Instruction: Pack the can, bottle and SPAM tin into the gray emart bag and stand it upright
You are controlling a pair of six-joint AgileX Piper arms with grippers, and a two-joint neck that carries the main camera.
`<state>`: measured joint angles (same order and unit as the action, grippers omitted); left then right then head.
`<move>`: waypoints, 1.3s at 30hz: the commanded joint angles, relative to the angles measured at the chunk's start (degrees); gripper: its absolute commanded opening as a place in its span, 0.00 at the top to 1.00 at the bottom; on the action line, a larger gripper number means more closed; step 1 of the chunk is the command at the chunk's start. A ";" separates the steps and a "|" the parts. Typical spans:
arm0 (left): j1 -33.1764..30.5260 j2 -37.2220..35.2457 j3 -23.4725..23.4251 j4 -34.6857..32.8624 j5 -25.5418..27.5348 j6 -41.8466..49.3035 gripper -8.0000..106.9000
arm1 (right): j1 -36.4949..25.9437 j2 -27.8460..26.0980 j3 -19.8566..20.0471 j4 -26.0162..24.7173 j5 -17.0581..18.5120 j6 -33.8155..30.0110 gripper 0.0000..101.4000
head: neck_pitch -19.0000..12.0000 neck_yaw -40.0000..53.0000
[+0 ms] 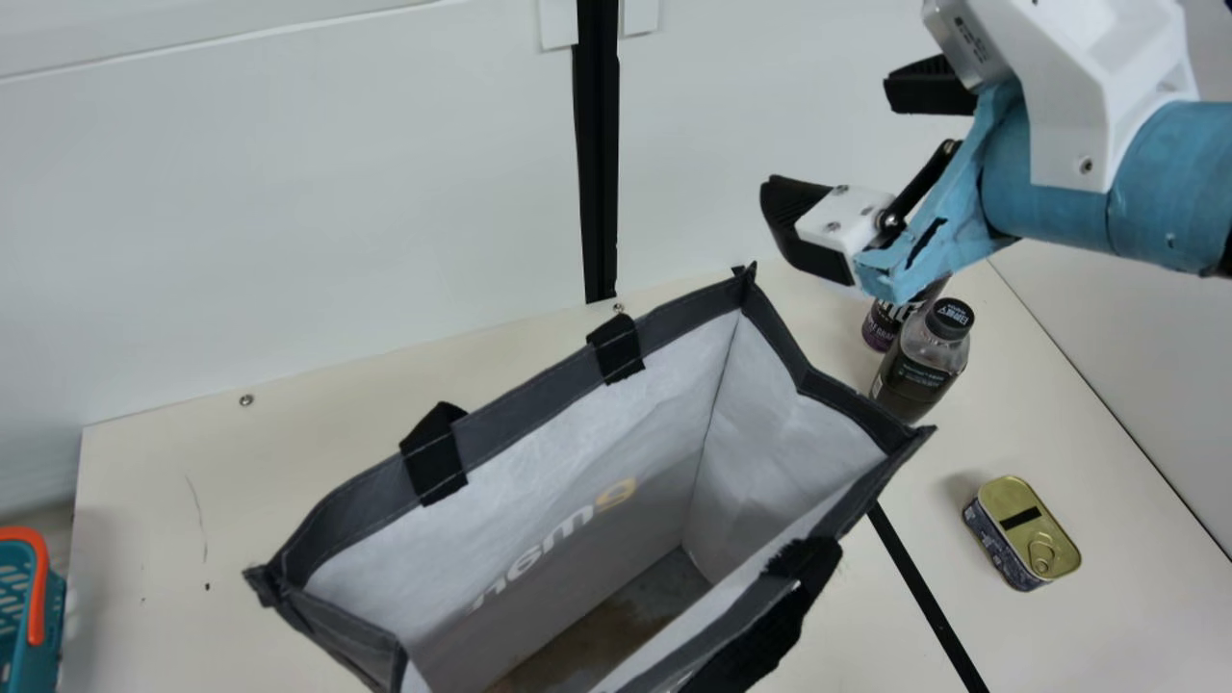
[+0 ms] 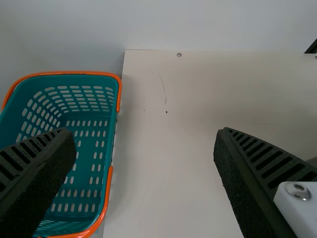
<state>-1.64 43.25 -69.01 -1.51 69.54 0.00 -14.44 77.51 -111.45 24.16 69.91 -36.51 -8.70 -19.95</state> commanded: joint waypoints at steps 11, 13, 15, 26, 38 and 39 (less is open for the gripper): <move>0.00 0.00 0.00 0.00 0.00 0.00 0.15 | -0.36 -2.17 4.68 -9.61 -0.01 8.22 0.06 | -1.30 -0.05; 0.00 0.00 0.00 0.00 0.00 0.00 0.15 | -0.43 -2.67 5.84 -10.91 -0.01 9.12 0.06 | -1.30 -0.05; 0.00 0.00 0.00 0.00 0.00 0.00 0.15 | -0.44 -3.19 7.08 -12.15 -0.01 9.93 0.06 | -1.30 -0.05; 0.00 0.00 0.00 0.00 0.00 0.00 0.15 | -1.58 -6.14 13.93 -16.67 -0.01 11.66 0.06 | -1.30 -0.05; 0.00 0.00 0.00 0.00 0.00 0.00 0.15 | -4.27 -8.65 20.76 -18.62 -0.01 11.14 0.06 | -1.30 -0.05; 0.00 0.00 0.00 0.00 0.00 0.00 0.15 | -4.52 -8.85 21.19 -18.69 -0.01 11.08 0.06 | -1.30 -0.05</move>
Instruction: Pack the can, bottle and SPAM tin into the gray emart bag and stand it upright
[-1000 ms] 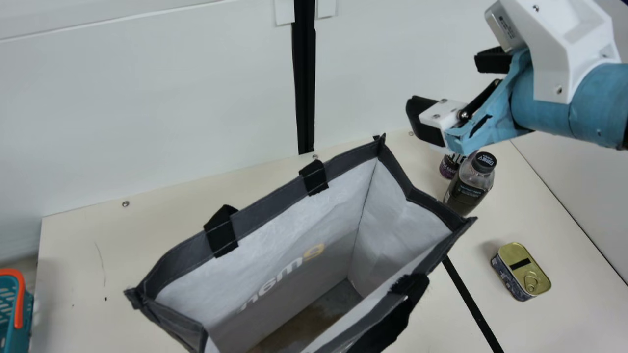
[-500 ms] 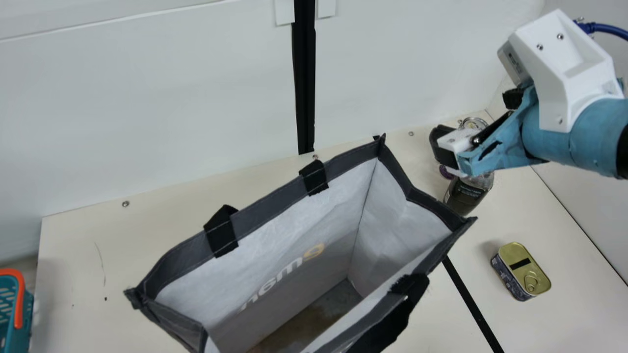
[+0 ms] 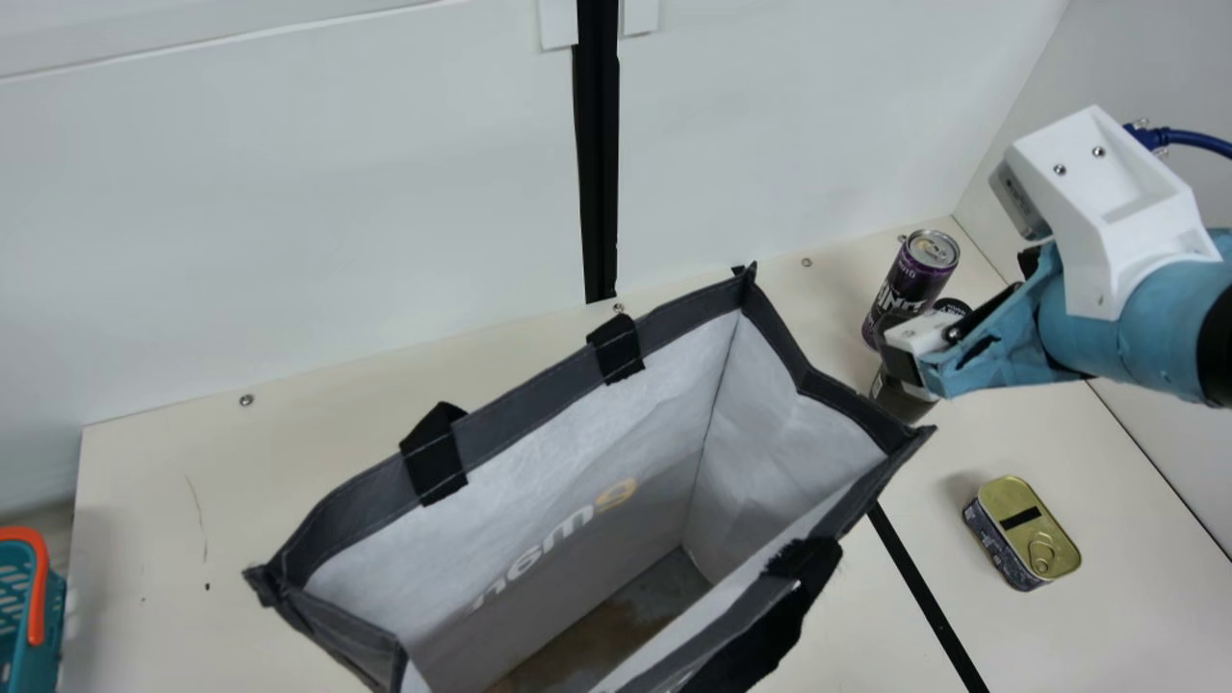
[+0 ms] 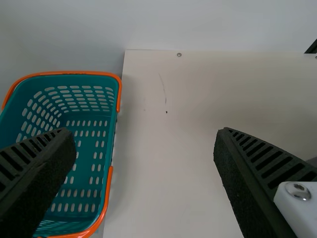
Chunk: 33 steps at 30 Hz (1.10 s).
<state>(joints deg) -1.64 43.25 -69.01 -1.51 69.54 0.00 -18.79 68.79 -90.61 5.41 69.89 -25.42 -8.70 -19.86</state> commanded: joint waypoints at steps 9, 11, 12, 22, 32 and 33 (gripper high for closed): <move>0.00 0.00 0.00 0.00 0.00 0.00 0.15 | -1.96 -1.48 2.62 -0.16 0.12 -0.35 0.06 | -1.30 -0.14; 0.00 0.00 0.00 0.00 0.00 0.00 0.15 | -1.97 -1.54 2.62 -0.16 0.07 -0.35 0.06 | -1.30 -0.14; 0.00 0.00 0.00 0.00 0.00 0.00 0.15 | -1.97 -1.54 2.62 -0.16 0.07 -0.35 0.06 | -1.30 -0.14; 0.00 0.00 0.00 0.00 0.00 0.00 0.15 | -1.97 -1.56 2.62 -0.16 0.07 -0.35 0.06 | -1.30 -0.14; 0.00 0.00 0.00 0.00 0.00 0.00 0.15 | -1.97 -1.56 2.62 -0.16 0.07 -0.35 0.06 | -1.30 -0.14; 0.00 0.00 0.00 0.00 0.00 0.00 0.15 | -1.97 -1.56 2.62 -0.16 0.07 -0.35 0.06 | -1.30 -0.14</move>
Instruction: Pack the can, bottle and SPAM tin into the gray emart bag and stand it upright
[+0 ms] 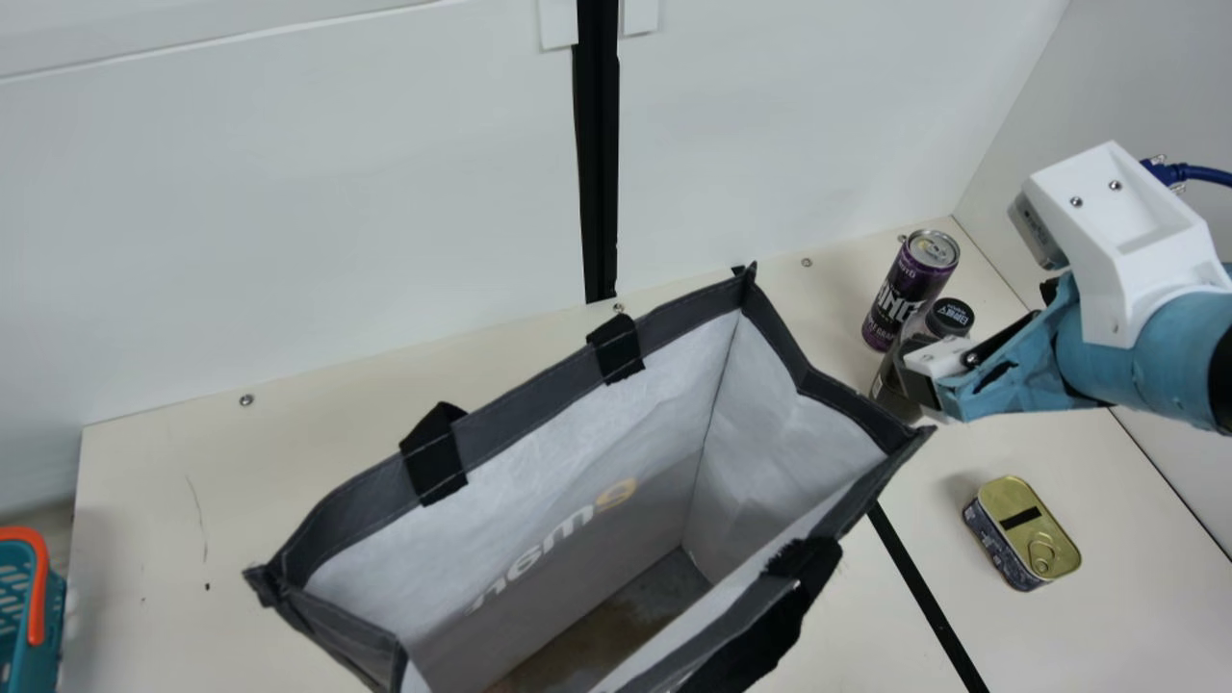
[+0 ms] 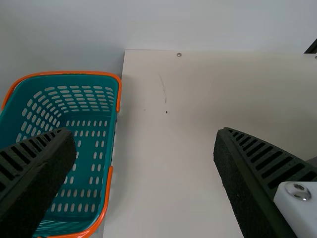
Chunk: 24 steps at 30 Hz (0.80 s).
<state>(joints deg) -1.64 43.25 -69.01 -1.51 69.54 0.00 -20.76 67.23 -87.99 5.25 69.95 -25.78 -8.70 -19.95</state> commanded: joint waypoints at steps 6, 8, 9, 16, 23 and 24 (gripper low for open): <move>-0.05 0.05 -0.01 0.04 -0.04 -0.05 0.15 | 0.00 0.00 0.00 0.00 0.00 0.00 0.06 | -1.30 -0.05; -0.16 0.06 -0.04 0.00 -0.03 -0.06 0.15 | 0.00 0.00 0.00 0.00 0.00 0.00 0.06 | -1.30 -0.05; -0.27 0.05 -0.08 0.06 -0.04 -0.09 0.15 | 0.00 0.00 0.00 0.00 0.00 0.00 0.06 | -1.30 -0.05; -1.83 0.17 -0.63 0.83 -0.15 -0.90 0.15 | 0.00 0.00 0.00 0.00 0.00 0.00 0.06 | -1.30 -0.05; -4.68 1.39 -2.13 2.54 -0.72 -2.47 0.15 | 0.00 0.00 0.00 0.00 0.00 0.00 0.06 | -1.30 -0.05; -5.26 1.69 -2.39 2.93 -0.89 -2.81 0.15 | 0.00 0.00 0.00 0.00 0.00 0.00 0.06 | -1.30 -0.05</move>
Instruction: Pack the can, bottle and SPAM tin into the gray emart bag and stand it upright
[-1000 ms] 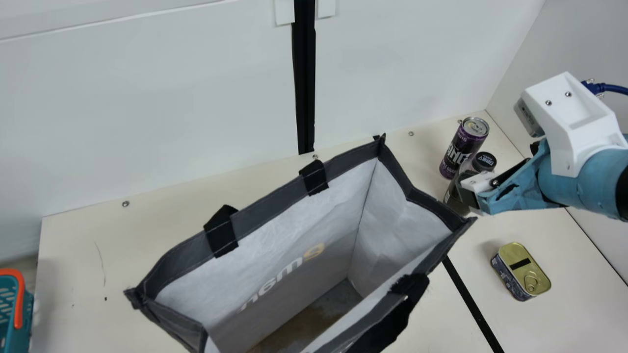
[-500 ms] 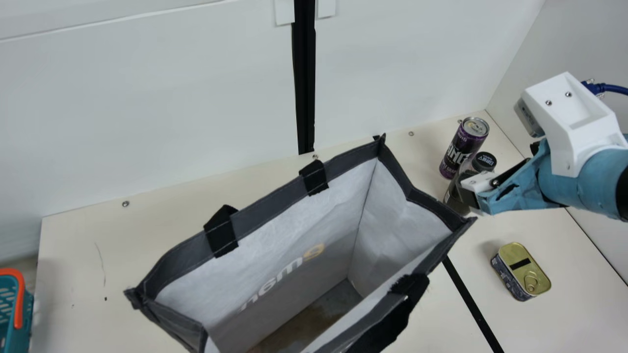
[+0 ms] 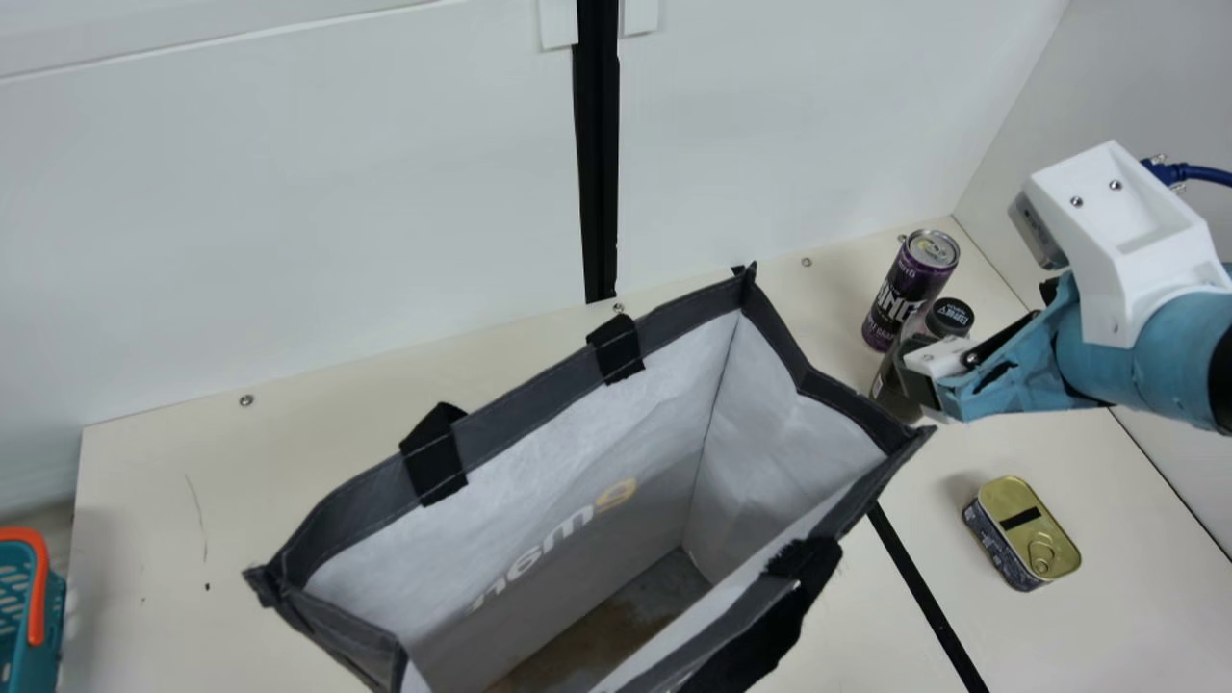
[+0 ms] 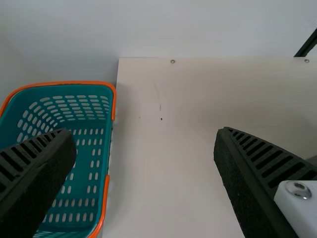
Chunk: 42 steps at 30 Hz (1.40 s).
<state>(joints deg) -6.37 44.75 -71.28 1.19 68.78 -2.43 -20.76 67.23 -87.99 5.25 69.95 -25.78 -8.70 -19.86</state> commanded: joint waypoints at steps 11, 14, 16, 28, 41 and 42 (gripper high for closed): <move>-8.33 4.66 -3.93 5.23 -2.27 -5.17 0.15 | 0.00 0.00 0.00 0.00 0.00 0.00 0.06 | -1.30 -0.14; -10.87 6.04 -5.10 6.88 -2.80 -6.71 0.15 | 0.00 0.00 0.00 0.00 0.00 0.00 0.06 | -1.30 -0.14; -12.61 6.96 -5.92 7.99 -3.07 -7.72 0.15 | 0.00 0.00 0.00 0.00 0.00 0.00 0.06 | -1.30 -0.14; -20.97 12.19 -11.26 11.79 -4.16 -11.59 0.15 | 0.00 0.00 0.00 0.00 0.00 0.00 0.06 | -1.30 -0.14; -24.47 17.59 -18.23 10.69 -5.62 -11.30 0.15 | 0.00 0.00 0.00 0.00 0.00 0.00 0.06 | -1.30 -0.14; -24.60 17.99 -18.85 10.34 -5.68 -11.10 0.15 | 0.00 0.00 0.00 0.00 0.00 0.00 0.06 | -1.30 -0.14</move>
<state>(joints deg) -30.93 62.48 -89.50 11.85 63.10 -13.66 -20.76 67.23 -87.99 5.25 69.95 -25.78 -8.70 -19.95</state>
